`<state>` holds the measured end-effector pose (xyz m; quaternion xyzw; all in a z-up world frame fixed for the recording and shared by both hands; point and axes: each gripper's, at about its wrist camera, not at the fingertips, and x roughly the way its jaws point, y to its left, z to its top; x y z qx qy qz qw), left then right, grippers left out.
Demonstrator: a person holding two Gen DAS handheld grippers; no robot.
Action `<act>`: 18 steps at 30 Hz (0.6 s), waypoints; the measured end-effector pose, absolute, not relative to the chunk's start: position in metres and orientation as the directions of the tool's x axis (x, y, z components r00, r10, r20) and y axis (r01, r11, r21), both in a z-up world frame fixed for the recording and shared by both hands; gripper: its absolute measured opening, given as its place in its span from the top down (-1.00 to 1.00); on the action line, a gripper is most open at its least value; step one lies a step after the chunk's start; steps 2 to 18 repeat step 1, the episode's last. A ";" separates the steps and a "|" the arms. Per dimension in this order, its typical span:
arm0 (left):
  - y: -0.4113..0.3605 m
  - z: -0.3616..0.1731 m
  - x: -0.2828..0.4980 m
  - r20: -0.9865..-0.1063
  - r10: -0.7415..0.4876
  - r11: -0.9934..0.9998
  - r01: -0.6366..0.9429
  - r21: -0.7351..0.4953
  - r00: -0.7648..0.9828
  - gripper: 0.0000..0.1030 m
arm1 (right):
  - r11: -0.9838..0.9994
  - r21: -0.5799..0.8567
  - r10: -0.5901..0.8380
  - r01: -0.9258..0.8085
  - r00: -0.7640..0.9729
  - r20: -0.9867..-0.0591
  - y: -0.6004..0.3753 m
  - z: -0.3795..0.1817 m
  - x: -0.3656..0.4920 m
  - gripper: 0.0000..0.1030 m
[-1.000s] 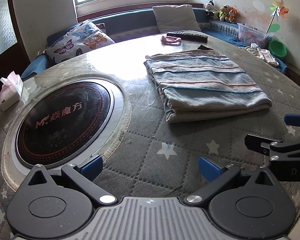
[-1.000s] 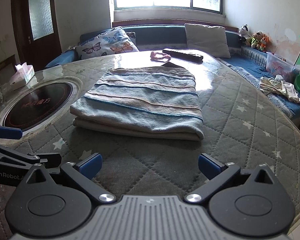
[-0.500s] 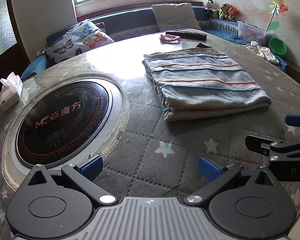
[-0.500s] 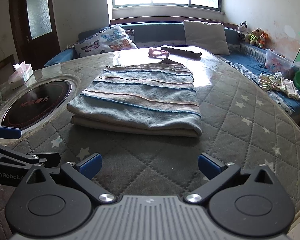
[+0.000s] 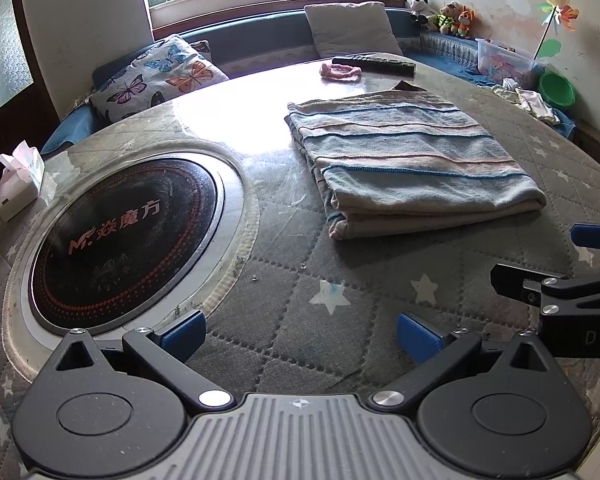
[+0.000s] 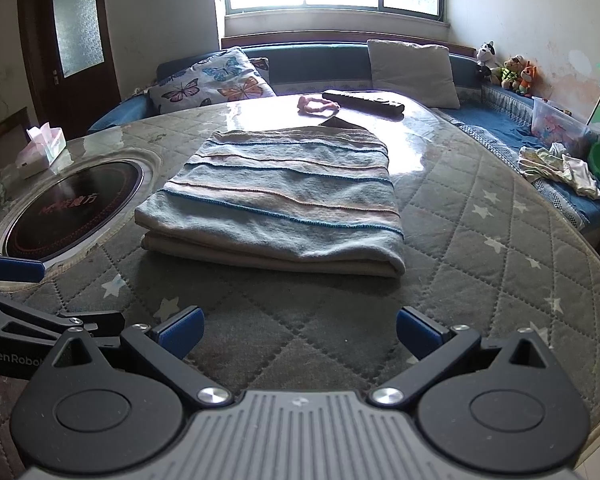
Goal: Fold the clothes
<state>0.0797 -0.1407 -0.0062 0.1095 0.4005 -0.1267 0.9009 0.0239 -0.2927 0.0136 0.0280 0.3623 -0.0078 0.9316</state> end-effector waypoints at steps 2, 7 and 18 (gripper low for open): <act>-0.141 -0.006 0.080 -0.751 -0.140 0.944 0.317 0.095 0.645 -1.00 | 0.998 0.047 0.006 0.035 0.737 -0.676 -0.293 0.013 0.024 -1.00; -0.141 -0.006 0.080 -0.751 -0.140 0.944 0.317 0.095 0.645 -1.00 | 0.998 0.047 0.006 0.035 0.737 -0.676 -0.293 0.013 0.024 -1.00; -0.141 -0.006 0.080 -0.751 -0.140 0.944 0.317 0.095 0.645 -1.00 | 0.998 0.047 0.006 0.035 0.737 -0.676 -0.293 0.013 0.024 -1.00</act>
